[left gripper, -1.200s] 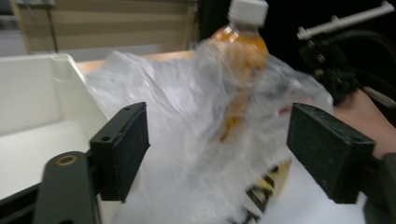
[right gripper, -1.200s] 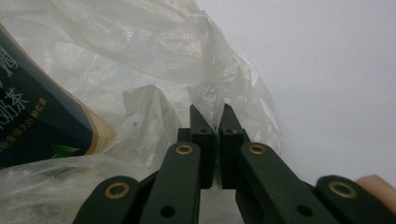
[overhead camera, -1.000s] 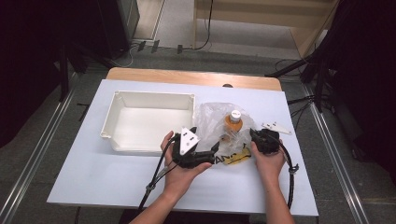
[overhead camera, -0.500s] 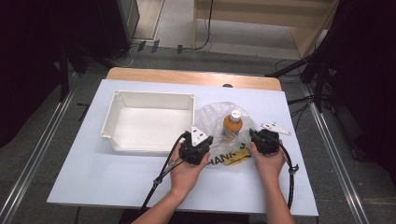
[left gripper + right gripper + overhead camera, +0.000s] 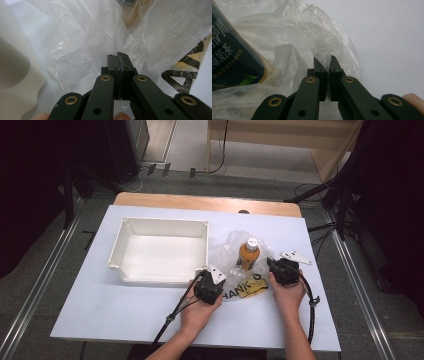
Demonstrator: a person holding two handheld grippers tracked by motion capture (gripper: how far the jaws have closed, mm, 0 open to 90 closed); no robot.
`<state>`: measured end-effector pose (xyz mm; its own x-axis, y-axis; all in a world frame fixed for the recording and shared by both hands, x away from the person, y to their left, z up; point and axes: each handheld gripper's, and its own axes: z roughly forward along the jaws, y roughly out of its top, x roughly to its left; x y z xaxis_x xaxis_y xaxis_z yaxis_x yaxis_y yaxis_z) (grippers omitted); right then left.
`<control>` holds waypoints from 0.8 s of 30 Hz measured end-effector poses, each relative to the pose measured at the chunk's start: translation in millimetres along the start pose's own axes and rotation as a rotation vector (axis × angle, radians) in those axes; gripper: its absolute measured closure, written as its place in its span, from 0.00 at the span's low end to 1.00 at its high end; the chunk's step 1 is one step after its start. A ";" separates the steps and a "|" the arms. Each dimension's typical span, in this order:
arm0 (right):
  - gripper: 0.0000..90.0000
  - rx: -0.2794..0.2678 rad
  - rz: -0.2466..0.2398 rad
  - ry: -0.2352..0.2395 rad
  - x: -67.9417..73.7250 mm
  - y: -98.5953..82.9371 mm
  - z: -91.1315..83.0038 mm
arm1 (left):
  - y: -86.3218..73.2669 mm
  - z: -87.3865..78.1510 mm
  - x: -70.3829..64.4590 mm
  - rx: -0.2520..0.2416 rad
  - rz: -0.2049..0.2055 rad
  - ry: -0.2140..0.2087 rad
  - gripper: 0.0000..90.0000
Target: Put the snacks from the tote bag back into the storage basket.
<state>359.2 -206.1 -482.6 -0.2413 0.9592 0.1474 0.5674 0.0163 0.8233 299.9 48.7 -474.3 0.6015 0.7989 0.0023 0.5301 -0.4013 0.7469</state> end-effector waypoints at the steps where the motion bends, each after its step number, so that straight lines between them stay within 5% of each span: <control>1: 1.00 0.001 0.001 0.000 0.1 -0.1 -0.3 | -0.1 -2.9 -0.1 -0.030 -0.007 -0.019 0.90; 9: 1.00 -0.002 -0.005 -0.001 0.7 -0.2 -0.6 | 12.4 -37.9 0.6 -0.215 -0.048 -0.085 0.65; 14: 1.00 -0.002 -0.008 -0.004 2.0 -0.4 -0.7 | 22.1 -49.3 -0.7 -0.266 -0.093 -0.118 0.44; 19: 1.00 -0.002 -0.007 -0.005 2.3 -0.5 -0.9 | 26.5 -45.9 -17.9 -0.266 -0.052 -0.126 0.22; 21: 1.00 -0.003 -0.010 -0.004 2.1 -0.6 -1.1 | 26.1 -40.5 -20.6 -0.246 -0.038 -0.101 0.24; 24: 1.00 -0.005 -0.012 -0.002 1.9 -0.8 -1.4 | 21.4 -25.6 -17.9 -0.148 -0.022 -0.051 0.52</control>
<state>357.2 -204.6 -482.2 -0.2468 0.9595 0.1360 0.5608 0.0270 0.8275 285.2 37.3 -441.3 0.6222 0.7815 -0.0465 0.4519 -0.3101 0.8364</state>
